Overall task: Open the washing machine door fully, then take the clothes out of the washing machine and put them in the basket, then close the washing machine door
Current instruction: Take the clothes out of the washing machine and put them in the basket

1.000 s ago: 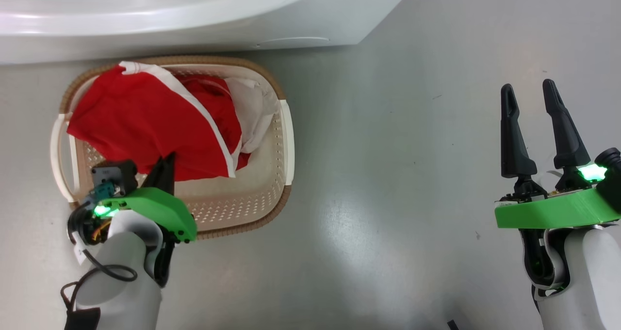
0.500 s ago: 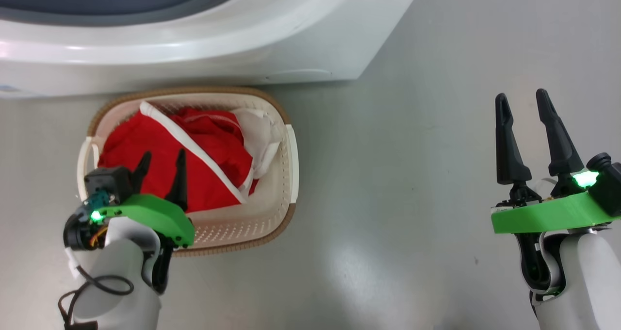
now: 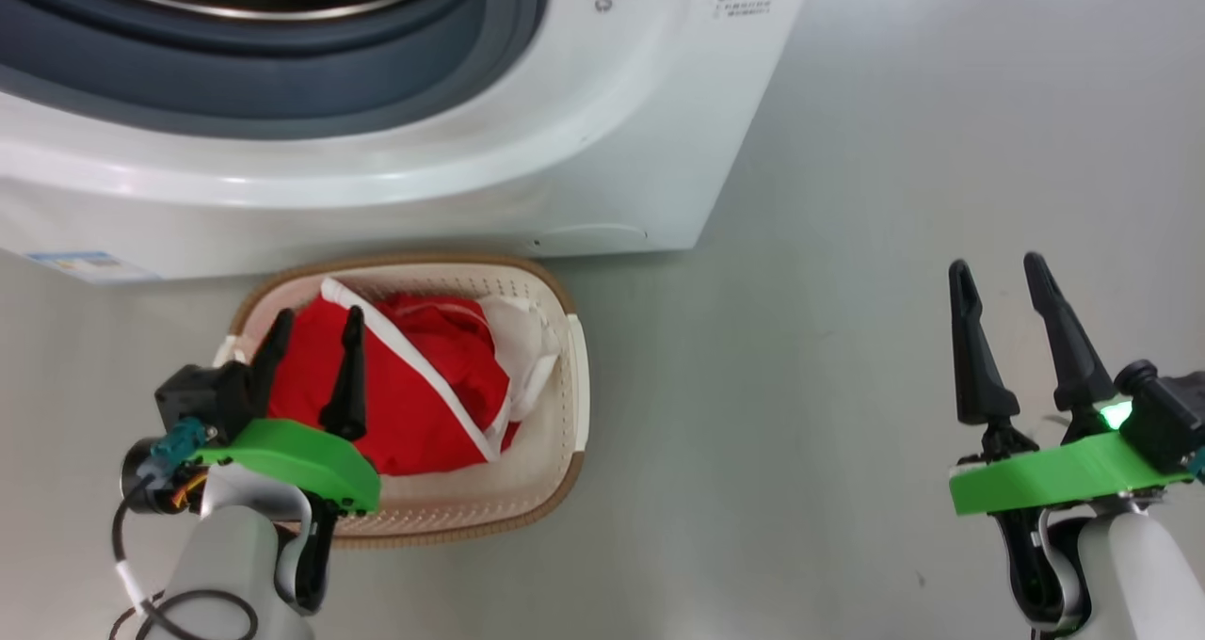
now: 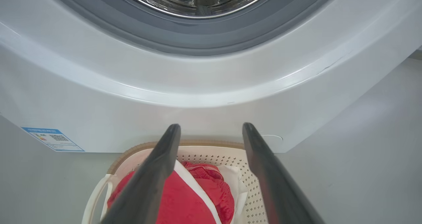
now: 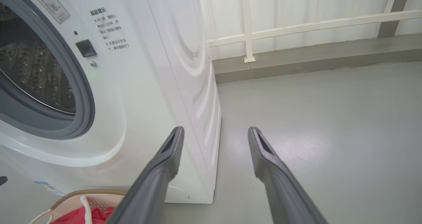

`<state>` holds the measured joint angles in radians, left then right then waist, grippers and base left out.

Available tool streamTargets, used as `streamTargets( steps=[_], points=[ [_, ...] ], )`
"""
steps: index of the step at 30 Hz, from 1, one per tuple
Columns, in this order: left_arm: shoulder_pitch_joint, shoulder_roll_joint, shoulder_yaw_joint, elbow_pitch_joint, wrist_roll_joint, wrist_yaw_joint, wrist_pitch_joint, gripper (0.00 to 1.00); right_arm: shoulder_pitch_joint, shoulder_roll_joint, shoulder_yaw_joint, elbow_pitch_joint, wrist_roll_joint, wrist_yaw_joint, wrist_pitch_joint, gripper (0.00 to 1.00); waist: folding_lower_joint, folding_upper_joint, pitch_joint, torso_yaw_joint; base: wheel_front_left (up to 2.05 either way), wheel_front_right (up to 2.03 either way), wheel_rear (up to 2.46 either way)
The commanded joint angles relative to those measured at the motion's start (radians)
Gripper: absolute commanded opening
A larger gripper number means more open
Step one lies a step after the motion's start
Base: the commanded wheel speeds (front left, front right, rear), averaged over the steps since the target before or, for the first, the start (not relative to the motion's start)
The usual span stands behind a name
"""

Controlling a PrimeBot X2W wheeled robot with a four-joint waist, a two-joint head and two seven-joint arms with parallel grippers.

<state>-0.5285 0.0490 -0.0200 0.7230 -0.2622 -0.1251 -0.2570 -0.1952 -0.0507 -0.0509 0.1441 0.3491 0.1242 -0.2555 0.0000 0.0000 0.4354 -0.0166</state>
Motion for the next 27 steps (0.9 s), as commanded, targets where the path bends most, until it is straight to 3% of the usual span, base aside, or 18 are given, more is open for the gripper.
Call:
streamTargets(
  steps=[1, 27],
  points=[
    [0.031, 0.032, 0.031, -0.043, 0.01, -0.006, -0.005, 1.0, 0.023, 0.001, 0.02, -0.019, -0.011, 0.007, -0.006, 1.0, 0.0, 0.0, -0.046, 0.009, 0.0, 0.0, 0.0],
    [0.363, 0.037, 0.065, -0.482, 0.056, -0.006, -0.005, 1.0, 0.209, 0.001, -0.028, -0.013, -0.005, 0.007, -0.006, 1.0, 0.0, 0.0, -0.268, 0.027, 0.0, 0.0, 0.0]
  ],
)
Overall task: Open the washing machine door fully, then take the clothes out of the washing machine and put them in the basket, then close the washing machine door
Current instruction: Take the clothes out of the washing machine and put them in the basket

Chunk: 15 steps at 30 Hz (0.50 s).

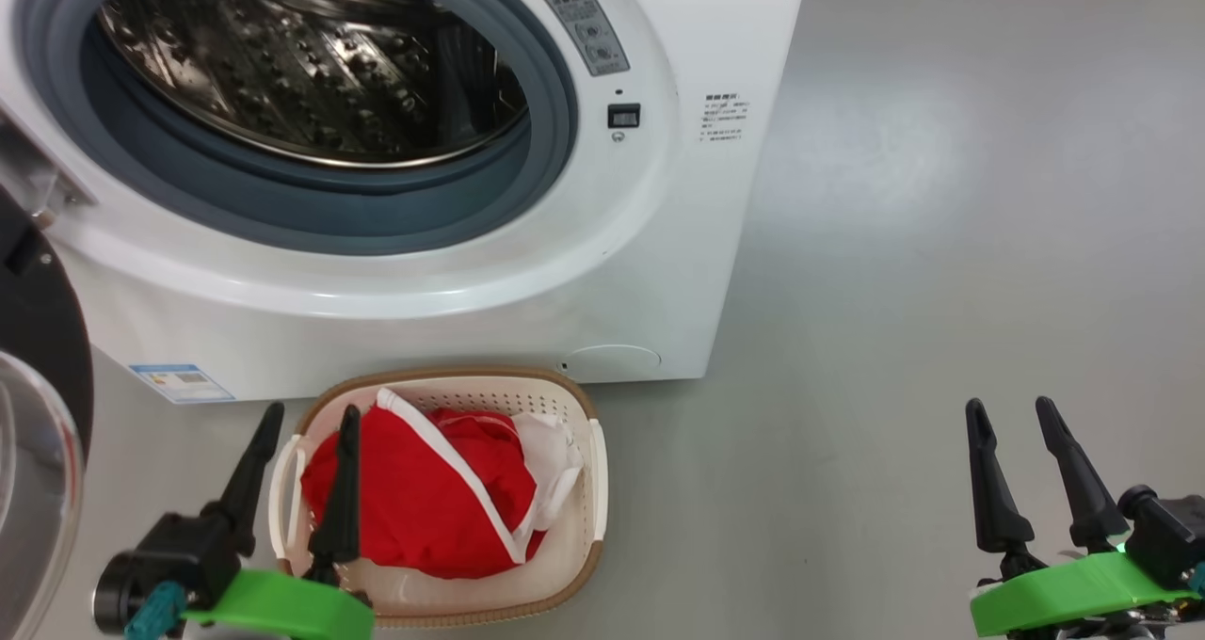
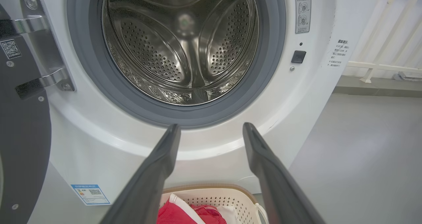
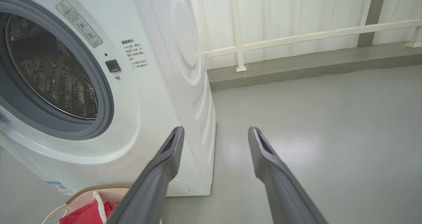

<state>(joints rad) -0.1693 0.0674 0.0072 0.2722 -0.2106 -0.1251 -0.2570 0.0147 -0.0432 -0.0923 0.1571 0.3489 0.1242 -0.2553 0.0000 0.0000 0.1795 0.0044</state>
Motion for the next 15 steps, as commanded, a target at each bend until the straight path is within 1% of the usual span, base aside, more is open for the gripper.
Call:
streamTargets(
  steps=[1, 8, 15],
  points=[
    [0.016, 0.017, 0.039, -0.04, 0.006, -0.006, -0.005, 1.0, 0.006, -0.007, 0.011, -0.027, -0.005, 0.007, -0.006, 1.0, 0.0, 0.0, -0.016, 0.008, 0.0, 0.0, 0.0],
    [0.084, 0.01, 0.059, -0.079, 0.013, -0.006, -0.005, 1.0, 0.04, -0.007, -0.003, -0.034, -0.006, 0.007, -0.006, 1.0, 0.0, 0.0, -0.034, 0.016, 0.0, 0.0, 0.0],
    [0.094, 0.003, 0.063, -0.092, 0.014, -0.006, -0.005, 1.0, 0.044, -0.007, -0.006, -0.036, -0.005, 0.007, -0.006, 1.0, 0.0, 0.0, -0.032, 0.024, 0.0, 0.0, 0.0]
  ],
)
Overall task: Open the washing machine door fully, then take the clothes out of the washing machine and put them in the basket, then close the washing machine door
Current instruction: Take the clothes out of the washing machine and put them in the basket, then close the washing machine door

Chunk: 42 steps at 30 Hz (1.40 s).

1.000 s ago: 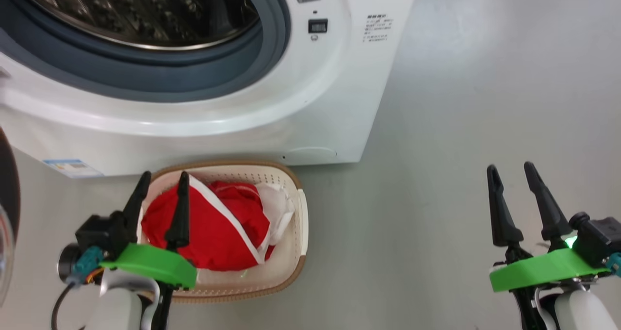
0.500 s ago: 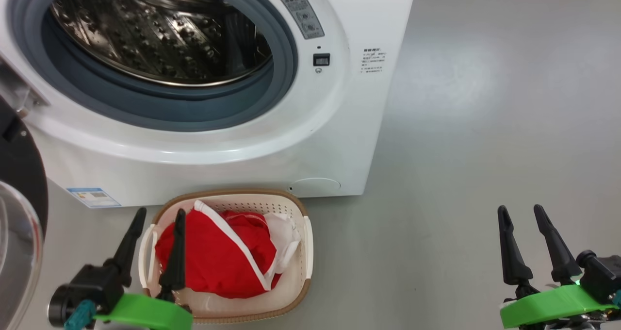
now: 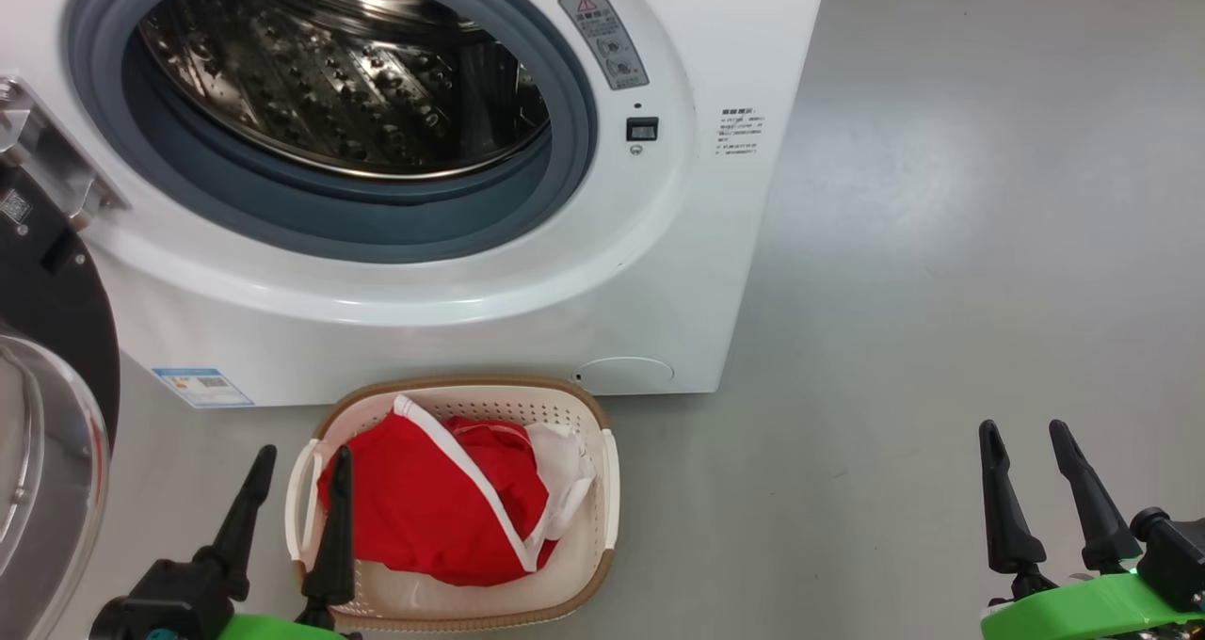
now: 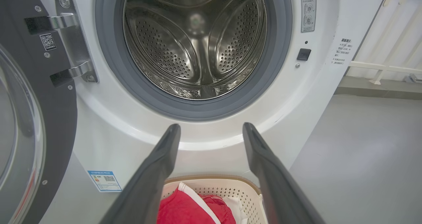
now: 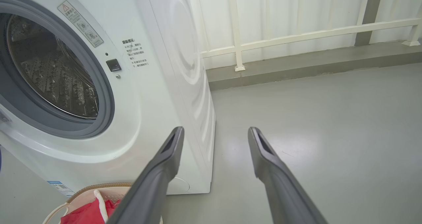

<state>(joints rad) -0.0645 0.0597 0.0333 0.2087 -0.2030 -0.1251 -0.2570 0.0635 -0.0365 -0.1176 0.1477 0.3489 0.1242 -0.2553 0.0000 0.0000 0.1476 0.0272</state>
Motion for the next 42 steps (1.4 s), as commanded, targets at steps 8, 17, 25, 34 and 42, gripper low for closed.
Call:
streamTargets(
  steps=[8, 17, 25, 34, 42],
  points=[
    [-0.012, 0.008, 0.034, -0.036, 0.006, -0.006, -0.005, 1.0, -0.008, -0.014, 0.018, -0.025, -0.007, 0.007, -0.006, 1.0, 0.0, 0.0, 0.0, 0.003, 0.0, 0.0, 0.0],
    [-0.012, 0.008, 0.033, -0.033, 0.007, -0.006, -0.005, 1.0, -0.007, -0.014, 0.016, -0.027, -0.008, 0.007, -0.006, 1.0, 0.0, 0.0, 0.001, 0.005, -0.59, 0.59, 0.0],
    [-0.009, 0.006, 0.031, -0.031, 0.003, -0.006, -0.005, 1.0, -0.004, -0.014, 0.019, -0.026, -0.008, 0.007, -0.006, 1.0, 0.0, 0.0, -0.004, 0.007, -1.54, 1.54, 0.0],
    [-0.003, 0.011, 0.015, -0.036, -0.007, -0.006, -0.005, 1.0, 0.0, -0.014, 0.02, -0.025, -0.009, 0.007, -0.006, 1.0, 0.0, 0.0, -0.01, 0.01, -0.85, 0.85, 0.0],
    [-0.003, 0.011, 0.017, -0.032, -0.003, -0.006, -0.005, 1.0, 0.001, -0.014, 0.021, -0.025, -0.01, 0.007, -0.006, 1.0, 0.0, 0.0, -0.01, 0.013, -0.03, 0.03, 0.0]
  ],
)
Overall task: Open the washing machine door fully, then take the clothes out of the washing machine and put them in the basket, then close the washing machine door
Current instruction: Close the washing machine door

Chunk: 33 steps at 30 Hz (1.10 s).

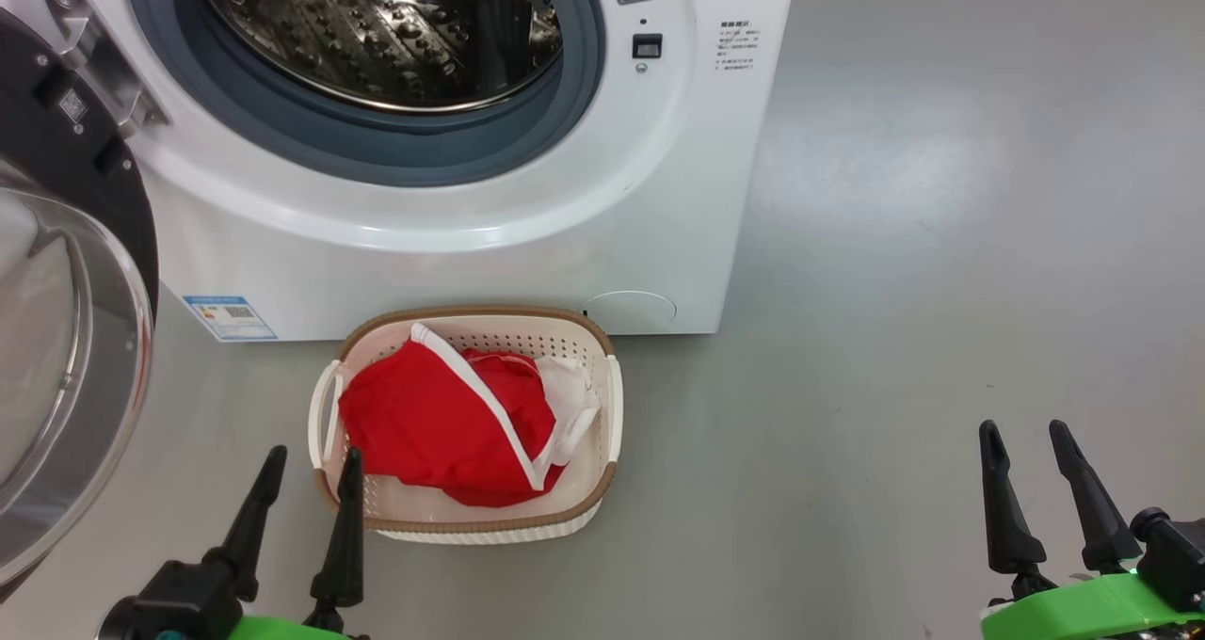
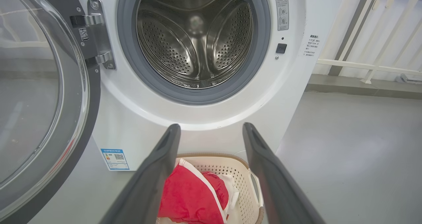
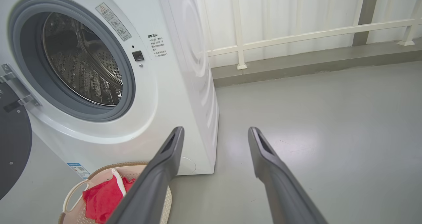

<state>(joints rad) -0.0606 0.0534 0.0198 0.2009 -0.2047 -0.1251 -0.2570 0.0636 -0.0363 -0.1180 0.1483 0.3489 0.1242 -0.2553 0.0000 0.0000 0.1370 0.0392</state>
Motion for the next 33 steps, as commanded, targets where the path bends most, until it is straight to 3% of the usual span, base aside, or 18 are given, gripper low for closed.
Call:
streamTargets(
  steps=[1, 13, 25, 33],
  points=[
    [-0.008, 0.017, 0.031, -0.023, 0.0, -0.006, -0.005, 1.0, 0.001, -0.014, 0.022, -0.025, -0.01, 0.007, -0.006, 1.0, 0.0, 0.0, 0.001, 0.002, 0.0, 0.0, 0.0],
    [-0.009, 0.005, 0.038, 0.0, -0.011, -0.006, -0.005, 1.0, -0.006, -0.031, 0.047, -0.017, -0.01, 0.007, -0.006, 1.0, 0.0, 0.0, -0.002, 0.071, 0.0, 0.0, 0.0],
    [0.007, -0.003, 0.055, 0.031, -0.059, -0.004, -0.005, 1.0, -0.034, -0.071, 0.106, 0.004, -0.007, 0.007, -0.006, 1.0, 0.0, 0.0, -0.014, 0.238, 0.0, 0.0, 0.0],
    [0.038, -0.003, 0.031, 0.038, -0.093, 0.025, -0.005, 1.0, -0.031, -0.087, 0.169, 0.026, 0.003, 0.007, -0.006, 1.0, 0.0, 0.0, -0.043, 0.368, 0.0, 0.0, 0.0]
  ],
)
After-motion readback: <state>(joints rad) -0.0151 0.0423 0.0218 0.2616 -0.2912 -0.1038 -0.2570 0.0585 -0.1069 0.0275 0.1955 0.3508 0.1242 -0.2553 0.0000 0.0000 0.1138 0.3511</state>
